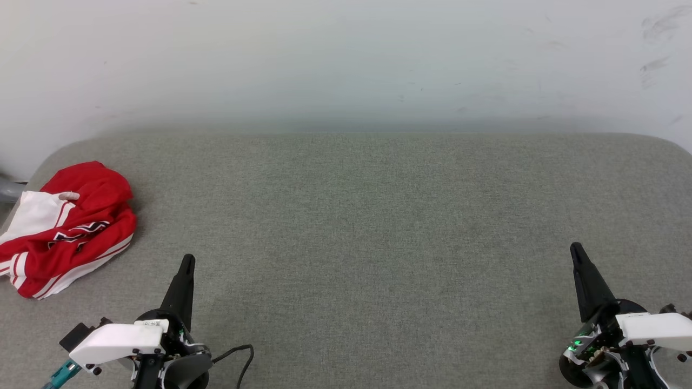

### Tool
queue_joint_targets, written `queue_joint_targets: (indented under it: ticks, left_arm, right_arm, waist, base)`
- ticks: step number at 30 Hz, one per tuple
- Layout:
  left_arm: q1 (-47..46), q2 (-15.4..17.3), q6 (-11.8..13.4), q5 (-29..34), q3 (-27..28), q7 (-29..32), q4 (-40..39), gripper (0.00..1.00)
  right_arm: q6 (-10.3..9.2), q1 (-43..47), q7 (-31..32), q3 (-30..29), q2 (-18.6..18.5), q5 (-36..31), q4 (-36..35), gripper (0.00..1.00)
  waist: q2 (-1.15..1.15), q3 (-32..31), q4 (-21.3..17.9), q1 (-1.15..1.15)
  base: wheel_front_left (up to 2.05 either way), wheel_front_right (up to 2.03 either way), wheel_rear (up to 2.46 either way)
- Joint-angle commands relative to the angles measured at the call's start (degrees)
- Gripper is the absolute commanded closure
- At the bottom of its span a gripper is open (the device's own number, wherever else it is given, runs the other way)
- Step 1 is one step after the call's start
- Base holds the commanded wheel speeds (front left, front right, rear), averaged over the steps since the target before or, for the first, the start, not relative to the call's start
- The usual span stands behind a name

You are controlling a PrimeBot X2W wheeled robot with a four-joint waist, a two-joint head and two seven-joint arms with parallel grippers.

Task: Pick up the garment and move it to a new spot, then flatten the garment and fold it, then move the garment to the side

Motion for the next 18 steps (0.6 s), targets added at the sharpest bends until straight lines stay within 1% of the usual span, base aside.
queue_joint_targets:
  ticks: [1, 13, 14, 18]
  left_arm:
    - [-0.51, -0.07, -0.14, 0.15, 0.21, 0.30, 0.03, 1.00]
    - [-0.52, -0.08, -0.14, 0.15, 0.22, 0.30, 0.03, 1.00]
    - [-0.01, 0.00, 0.00, 0.00, 0.00, -0.01, -0.01, 0.00]
    - [1.29, -0.17, 0.02, 0.06, -0.32, -0.28, 1.46, 0.00]
  right_arm:
    - [-0.02, -0.69, 0.10, -0.05, 0.27, -0.34, 0.05, 1.00]
    - [-0.02, -0.69, 0.08, -0.03, 0.27, -0.32, 0.05, 1.00]
    - [0.00, 0.00, -0.01, 0.01, 0.00, -0.01, 0.00, 0.00]
    - [0.00, 1.46, -0.18, 0.19, 0.03, -0.08, 1.57, 0.00]
  waist:
    - [0.00, 0.00, 0.00, 0.00]
    - [0.00, 0.00, 0.00, 0.00]
    - [0.00, 0.00, 0.00, 0.00]
    - [0.00, 0.02, 0.00, 0.00]
  base:
    - [0.00, 0.00, 0.00]
    - [0.00, 0.00, 0.00]
    - [0.00, 0.00, 0.00]
    - [0.00, 0.00, 0.00]
